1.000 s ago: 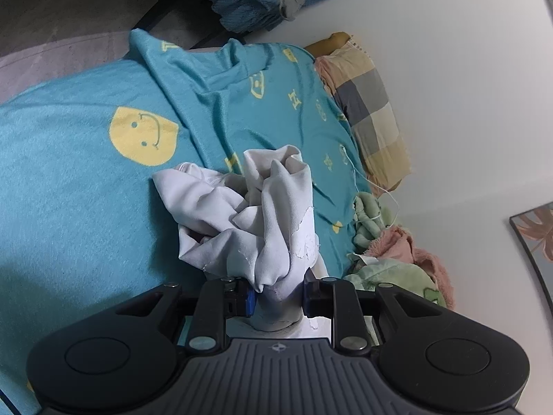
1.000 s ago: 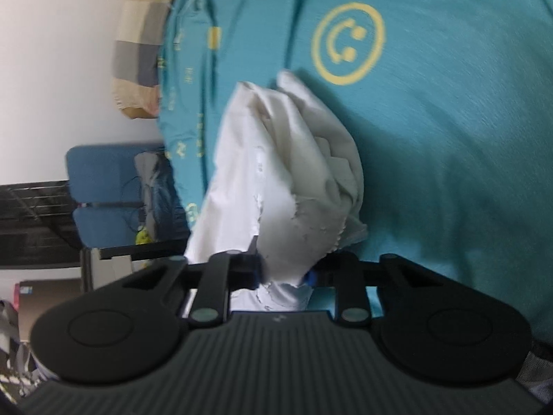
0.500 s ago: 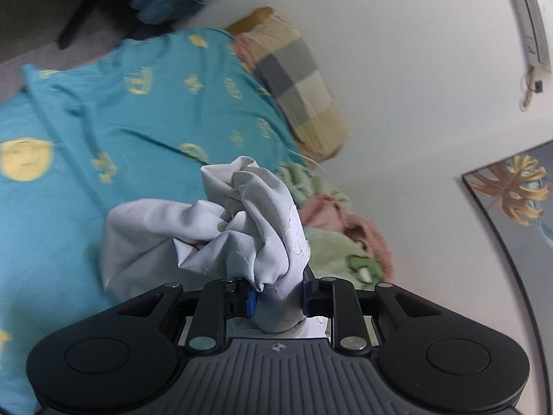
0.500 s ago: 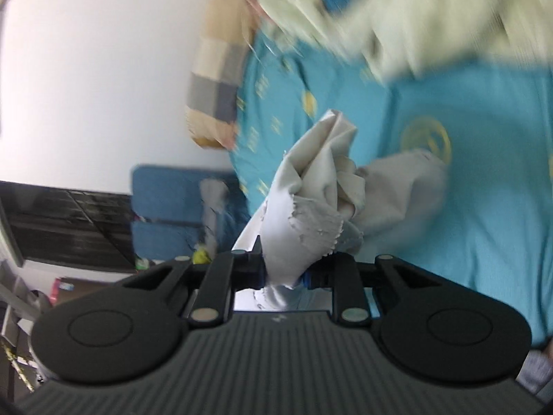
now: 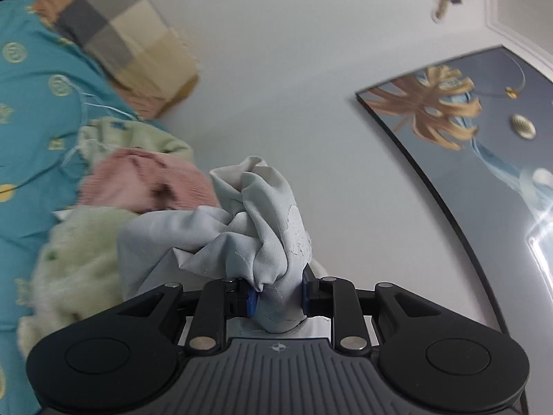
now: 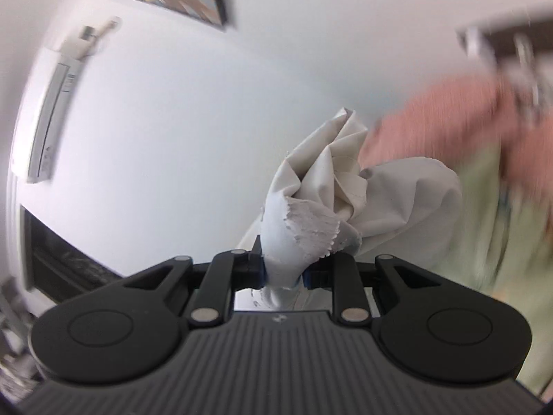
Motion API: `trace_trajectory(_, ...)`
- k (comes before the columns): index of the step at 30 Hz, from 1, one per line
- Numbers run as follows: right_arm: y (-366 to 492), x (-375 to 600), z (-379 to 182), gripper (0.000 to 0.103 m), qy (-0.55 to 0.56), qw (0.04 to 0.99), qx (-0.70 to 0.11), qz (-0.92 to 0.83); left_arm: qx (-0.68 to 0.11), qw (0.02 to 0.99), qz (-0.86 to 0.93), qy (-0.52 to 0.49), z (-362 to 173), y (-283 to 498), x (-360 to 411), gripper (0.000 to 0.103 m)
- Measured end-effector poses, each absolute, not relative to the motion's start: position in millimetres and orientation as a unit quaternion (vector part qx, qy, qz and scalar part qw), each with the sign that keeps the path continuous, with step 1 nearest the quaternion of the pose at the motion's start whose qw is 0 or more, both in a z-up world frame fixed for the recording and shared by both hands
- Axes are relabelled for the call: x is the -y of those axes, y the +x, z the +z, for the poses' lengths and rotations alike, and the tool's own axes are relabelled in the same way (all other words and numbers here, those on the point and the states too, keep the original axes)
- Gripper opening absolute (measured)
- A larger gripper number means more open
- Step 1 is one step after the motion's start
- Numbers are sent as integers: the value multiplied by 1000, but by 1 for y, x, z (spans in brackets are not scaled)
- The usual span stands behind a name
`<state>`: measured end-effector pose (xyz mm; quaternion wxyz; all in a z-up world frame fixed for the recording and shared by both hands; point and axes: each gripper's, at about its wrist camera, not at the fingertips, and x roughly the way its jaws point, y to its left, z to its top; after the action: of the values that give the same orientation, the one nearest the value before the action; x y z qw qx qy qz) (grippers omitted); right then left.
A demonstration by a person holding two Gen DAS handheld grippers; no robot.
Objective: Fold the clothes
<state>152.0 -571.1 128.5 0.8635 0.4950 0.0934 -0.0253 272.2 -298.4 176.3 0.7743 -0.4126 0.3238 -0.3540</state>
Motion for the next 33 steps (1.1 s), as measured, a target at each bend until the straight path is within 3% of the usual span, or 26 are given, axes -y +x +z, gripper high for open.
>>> trace_trajectory(4,136,588,101,23,449,884,-108,-71,-333,782,-383,-361,135,274,349,25)
trace_trajectory(10,101,577,20,23,434,860,-239,-120,-416,778,-382,-275,32,253,351,25)
trace_trajectory(13,94,564,-4,23,428,856,-261,-123,-440,777,-370,-257,-2,242,343,25)
trace_trajectory(19,95,564,-21,23,433,850,-268,-134,-431,798,-364,-210,1,234,338,30)
trace_trajectory(21,88,565,-16,24,438,847,-269,-133,-428,805,-362,-194,3,232,336,36)
trace_trajectory(24,81,560,-5,27,434,847,-274,-140,-424,818,-357,-154,18,217,333,55)
trace_trajectory(26,73,555,1,30,426,848,-278,-145,-413,832,-351,-120,30,205,330,74)
trace_trajectory(28,64,549,10,36,409,854,-282,-156,-391,848,-345,-94,43,189,322,86)
trace_trajectory(31,49,539,29,53,388,865,-276,-161,-360,864,-345,-65,67,167,310,99)
trace_trajectory(33,37,532,45,66,374,875,-261,-163,-338,875,-344,-49,87,149,302,102)
